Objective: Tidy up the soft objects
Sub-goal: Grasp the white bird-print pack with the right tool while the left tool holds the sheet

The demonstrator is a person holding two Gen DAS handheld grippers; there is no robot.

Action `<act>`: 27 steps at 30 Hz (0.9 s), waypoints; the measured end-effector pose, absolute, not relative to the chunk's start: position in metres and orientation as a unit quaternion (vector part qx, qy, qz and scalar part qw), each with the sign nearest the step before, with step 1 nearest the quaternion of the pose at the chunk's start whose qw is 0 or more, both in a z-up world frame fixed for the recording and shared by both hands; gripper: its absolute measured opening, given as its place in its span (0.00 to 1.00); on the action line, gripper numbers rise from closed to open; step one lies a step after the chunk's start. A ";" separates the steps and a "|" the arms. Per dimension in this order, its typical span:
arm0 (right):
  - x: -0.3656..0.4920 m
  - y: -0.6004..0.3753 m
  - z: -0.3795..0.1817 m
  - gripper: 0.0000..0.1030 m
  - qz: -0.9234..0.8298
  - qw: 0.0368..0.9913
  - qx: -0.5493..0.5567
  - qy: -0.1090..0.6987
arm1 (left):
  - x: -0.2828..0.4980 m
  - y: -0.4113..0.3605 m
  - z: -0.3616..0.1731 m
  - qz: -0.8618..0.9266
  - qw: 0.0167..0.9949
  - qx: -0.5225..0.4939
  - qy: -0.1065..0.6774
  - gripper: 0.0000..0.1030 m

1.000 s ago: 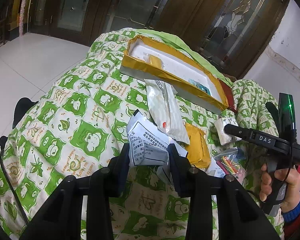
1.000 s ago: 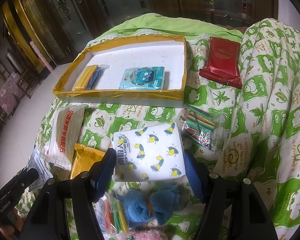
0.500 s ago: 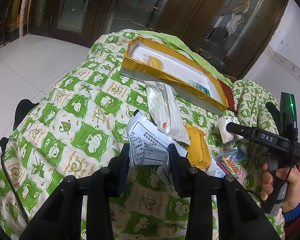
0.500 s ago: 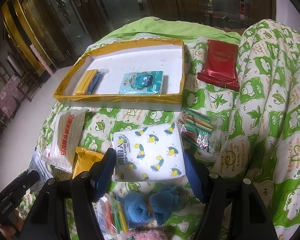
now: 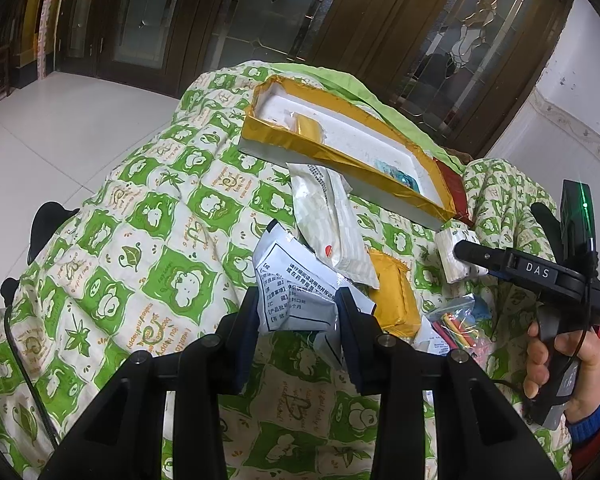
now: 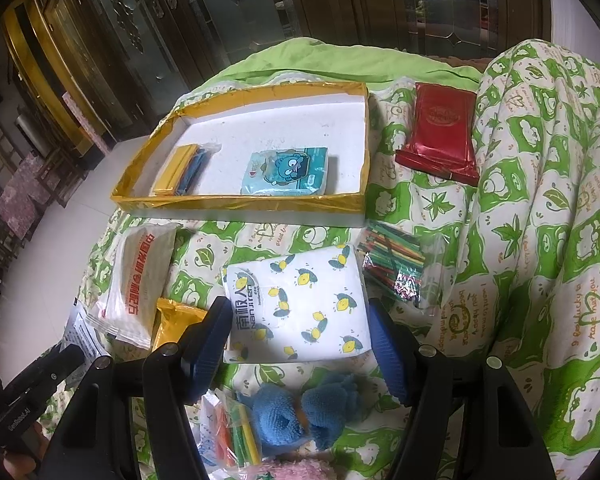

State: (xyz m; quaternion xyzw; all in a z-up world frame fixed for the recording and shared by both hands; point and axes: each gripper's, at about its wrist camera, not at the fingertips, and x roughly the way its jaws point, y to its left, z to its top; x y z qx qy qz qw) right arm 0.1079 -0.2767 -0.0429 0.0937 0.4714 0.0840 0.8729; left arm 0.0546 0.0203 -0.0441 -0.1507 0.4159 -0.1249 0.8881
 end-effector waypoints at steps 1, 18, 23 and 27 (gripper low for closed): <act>0.108 -0.277 -0.042 0.70 0.084 0.873 0.095 0.471 | 0.054 0.020 -0.043 -0.125 0.889 -0.150 0.415 0.35; 0.105 -0.279 -0.038 0.70 0.090 0.875 0.104 0.464 | 0.051 0.012 -0.029 -0.133 0.898 -0.132 0.397 0.35; 0.105 -0.279 -0.039 0.70 0.091 0.874 0.106 0.466 | 0.048 0.012 -0.025 -0.133 0.900 -0.133 0.394 0.35; 0.105 -0.280 -0.037 0.70 0.091 0.875 0.108 0.463 | 0.046 0.014 -0.023 -0.132 0.900 -0.136 0.392 0.35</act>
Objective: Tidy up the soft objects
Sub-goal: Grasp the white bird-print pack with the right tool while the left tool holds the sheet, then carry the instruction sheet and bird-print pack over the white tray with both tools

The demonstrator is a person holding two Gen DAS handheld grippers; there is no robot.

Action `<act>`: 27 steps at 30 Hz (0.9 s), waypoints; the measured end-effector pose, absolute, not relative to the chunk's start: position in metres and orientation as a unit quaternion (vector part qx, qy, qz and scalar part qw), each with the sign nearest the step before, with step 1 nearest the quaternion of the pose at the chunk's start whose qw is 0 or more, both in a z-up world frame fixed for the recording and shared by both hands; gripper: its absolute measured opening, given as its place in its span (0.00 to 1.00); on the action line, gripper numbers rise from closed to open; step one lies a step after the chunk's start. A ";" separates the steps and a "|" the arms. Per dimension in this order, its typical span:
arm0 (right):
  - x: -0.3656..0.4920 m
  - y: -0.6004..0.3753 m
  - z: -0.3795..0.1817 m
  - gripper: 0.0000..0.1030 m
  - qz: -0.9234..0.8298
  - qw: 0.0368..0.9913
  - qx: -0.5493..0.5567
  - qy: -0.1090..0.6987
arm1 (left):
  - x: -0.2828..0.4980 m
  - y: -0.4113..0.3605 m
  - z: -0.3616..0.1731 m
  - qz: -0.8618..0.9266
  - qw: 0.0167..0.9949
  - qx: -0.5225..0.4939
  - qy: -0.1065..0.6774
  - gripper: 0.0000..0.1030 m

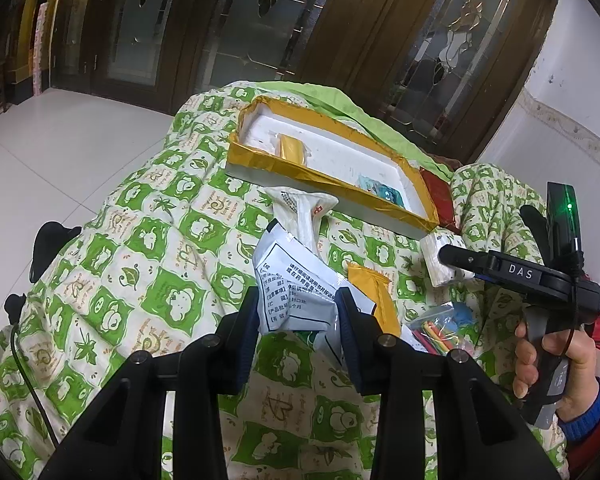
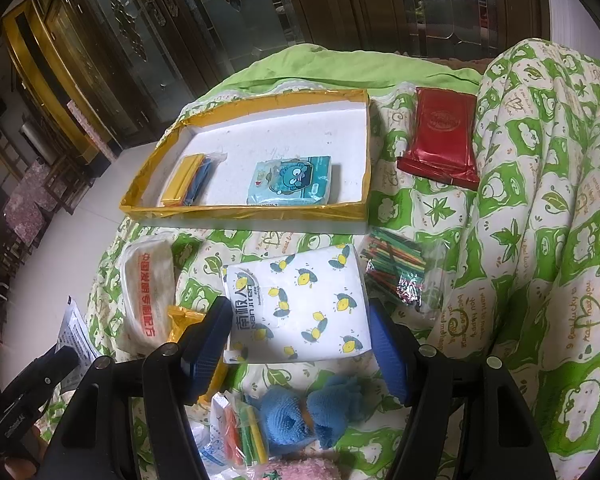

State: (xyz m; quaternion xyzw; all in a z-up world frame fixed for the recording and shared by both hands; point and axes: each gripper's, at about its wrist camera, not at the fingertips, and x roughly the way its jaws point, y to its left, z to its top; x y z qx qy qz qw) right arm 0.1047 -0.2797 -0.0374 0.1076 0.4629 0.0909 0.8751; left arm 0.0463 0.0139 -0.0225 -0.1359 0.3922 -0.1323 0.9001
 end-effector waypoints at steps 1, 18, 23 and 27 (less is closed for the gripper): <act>0.105 -0.280 -0.037 0.70 0.091 0.875 0.109 0.462 | 0.046 0.014 -0.021 -0.133 0.900 -0.137 0.392 0.35; 0.127 -0.291 -0.024 0.70 0.105 0.864 0.131 0.475 | 0.103 0.013 0.012 -0.139 0.909 -0.104 0.380 0.35; 0.143 -0.294 -0.018 0.70 0.107 0.861 0.134 0.479 | 0.134 0.007 0.015 -0.140 0.906 -0.102 0.387 0.35; 0.165 -0.296 -0.010 0.70 0.100 0.864 0.128 0.477 | 0.159 -0.007 0.014 -0.151 0.899 -0.113 0.395 0.35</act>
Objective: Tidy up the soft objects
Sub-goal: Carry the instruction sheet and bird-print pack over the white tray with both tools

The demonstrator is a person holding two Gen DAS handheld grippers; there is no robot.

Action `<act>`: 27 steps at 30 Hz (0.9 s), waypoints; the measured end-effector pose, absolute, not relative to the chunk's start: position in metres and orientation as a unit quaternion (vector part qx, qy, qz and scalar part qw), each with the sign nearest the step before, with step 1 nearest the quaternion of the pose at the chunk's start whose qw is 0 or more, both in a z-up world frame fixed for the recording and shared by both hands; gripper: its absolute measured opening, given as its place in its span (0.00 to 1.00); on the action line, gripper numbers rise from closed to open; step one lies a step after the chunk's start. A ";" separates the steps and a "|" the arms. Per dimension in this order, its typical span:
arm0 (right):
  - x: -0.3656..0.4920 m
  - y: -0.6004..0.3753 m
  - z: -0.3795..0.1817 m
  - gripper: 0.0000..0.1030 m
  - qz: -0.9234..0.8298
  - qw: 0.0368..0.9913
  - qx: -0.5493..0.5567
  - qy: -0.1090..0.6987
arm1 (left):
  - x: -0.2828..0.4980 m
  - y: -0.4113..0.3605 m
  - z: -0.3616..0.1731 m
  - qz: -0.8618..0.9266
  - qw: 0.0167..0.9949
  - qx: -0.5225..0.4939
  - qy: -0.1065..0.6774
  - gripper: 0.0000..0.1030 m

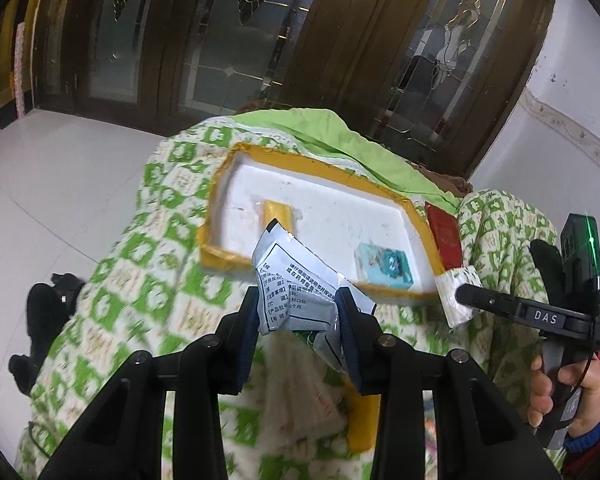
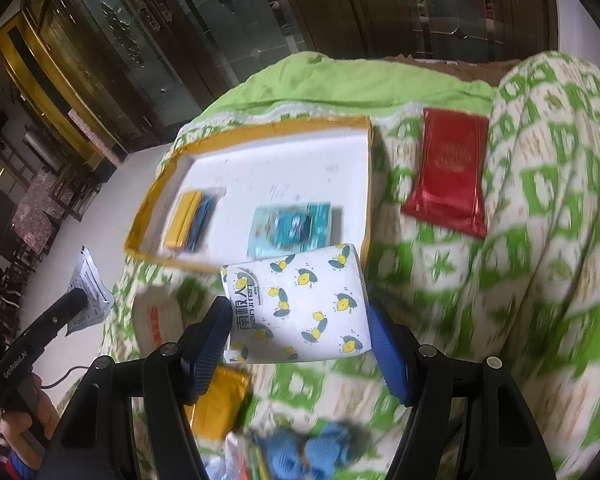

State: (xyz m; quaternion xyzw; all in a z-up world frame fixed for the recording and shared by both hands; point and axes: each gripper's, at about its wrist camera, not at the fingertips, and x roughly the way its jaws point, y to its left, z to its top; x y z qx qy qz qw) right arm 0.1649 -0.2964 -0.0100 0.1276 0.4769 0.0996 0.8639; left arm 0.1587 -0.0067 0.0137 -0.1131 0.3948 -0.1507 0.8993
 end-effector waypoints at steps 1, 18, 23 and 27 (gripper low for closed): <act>0.172 -0.297 -0.008 0.70 0.098 0.864 0.128 0.477 | 0.164 -0.011 0.013 -0.154 0.898 -0.113 0.396 0.35; 0.269 -0.276 -0.021 0.70 0.097 0.849 0.159 0.494 | 0.255 -0.078 -0.027 -0.182 0.875 -0.094 0.439 0.35; 0.288 -0.270 -0.027 0.70 0.098 0.849 0.158 0.494 | 0.261 -0.086 -0.043 -0.175 0.871 -0.070 0.454 0.35; 0.299 -0.268 -0.036 0.70 0.097 0.845 0.166 0.499 | 0.261 -0.084 -0.049 -0.158 0.876 -0.043 0.453 0.35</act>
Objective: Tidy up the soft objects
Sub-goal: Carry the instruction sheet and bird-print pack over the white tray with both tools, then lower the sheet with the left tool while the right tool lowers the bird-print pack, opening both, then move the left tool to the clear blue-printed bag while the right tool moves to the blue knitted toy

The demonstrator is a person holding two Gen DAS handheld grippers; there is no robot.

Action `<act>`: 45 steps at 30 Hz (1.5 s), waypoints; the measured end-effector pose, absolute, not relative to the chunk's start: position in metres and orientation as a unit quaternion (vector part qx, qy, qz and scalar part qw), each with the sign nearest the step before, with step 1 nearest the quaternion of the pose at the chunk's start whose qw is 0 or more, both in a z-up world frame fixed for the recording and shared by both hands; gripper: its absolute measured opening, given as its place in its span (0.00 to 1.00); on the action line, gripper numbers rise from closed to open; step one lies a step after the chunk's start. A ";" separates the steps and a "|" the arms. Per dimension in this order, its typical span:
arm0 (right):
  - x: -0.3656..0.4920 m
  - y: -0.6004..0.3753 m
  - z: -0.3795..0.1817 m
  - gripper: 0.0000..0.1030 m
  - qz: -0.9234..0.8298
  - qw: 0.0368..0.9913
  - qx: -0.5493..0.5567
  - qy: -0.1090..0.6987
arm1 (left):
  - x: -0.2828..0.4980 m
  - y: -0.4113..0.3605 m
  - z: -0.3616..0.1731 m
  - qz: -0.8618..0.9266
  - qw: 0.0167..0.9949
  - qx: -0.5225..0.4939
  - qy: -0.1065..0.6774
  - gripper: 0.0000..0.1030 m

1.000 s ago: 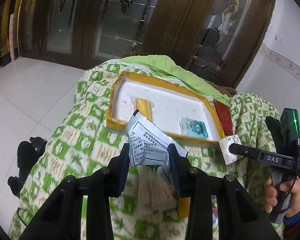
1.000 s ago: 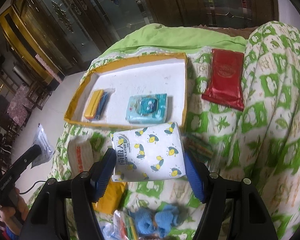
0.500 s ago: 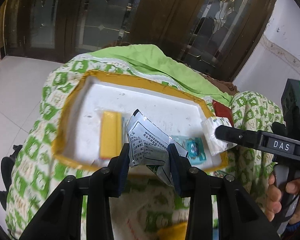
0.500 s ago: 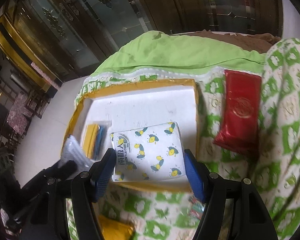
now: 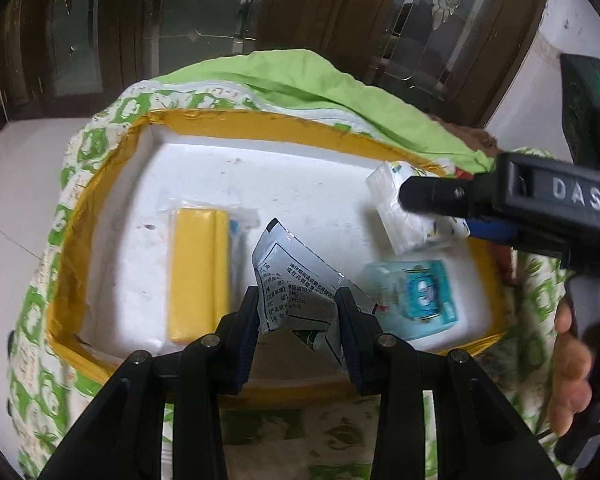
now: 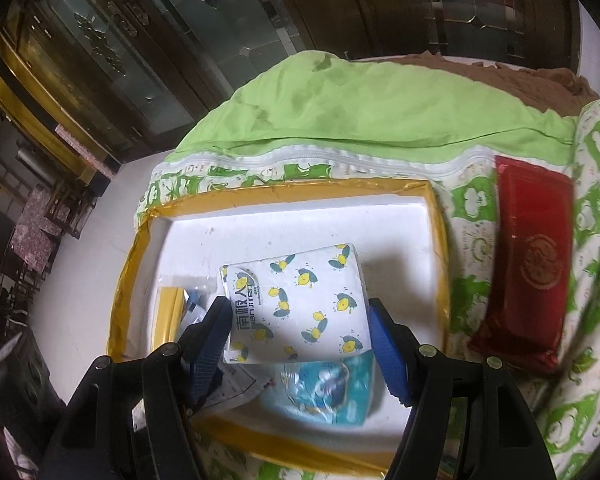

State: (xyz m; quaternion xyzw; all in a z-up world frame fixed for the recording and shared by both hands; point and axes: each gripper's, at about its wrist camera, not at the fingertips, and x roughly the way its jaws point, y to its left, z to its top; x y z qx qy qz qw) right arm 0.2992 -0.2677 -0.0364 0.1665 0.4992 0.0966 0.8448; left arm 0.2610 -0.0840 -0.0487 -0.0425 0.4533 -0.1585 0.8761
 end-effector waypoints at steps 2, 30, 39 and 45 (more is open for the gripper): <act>0.304 -0.266 -0.042 0.70 0.095 0.842 0.169 0.503 | 0.261 -0.080 -0.049 -0.148 0.880 -0.034 0.451 0.35; 0.285 -0.244 -0.062 0.73 0.072 0.859 0.085 0.499 | 0.241 -0.090 -0.049 -0.168 0.881 0.004 0.442 0.70; 0.254 -0.268 -0.034 0.77 0.076 0.868 0.158 0.465 | 0.191 -0.071 -0.024 -0.175 0.900 -0.007 0.398 0.83; 0.219 -0.285 -0.024 0.78 0.089 0.861 0.208 0.456 | 0.137 -0.040 -0.027 -0.162 0.904 -0.065 0.389 0.89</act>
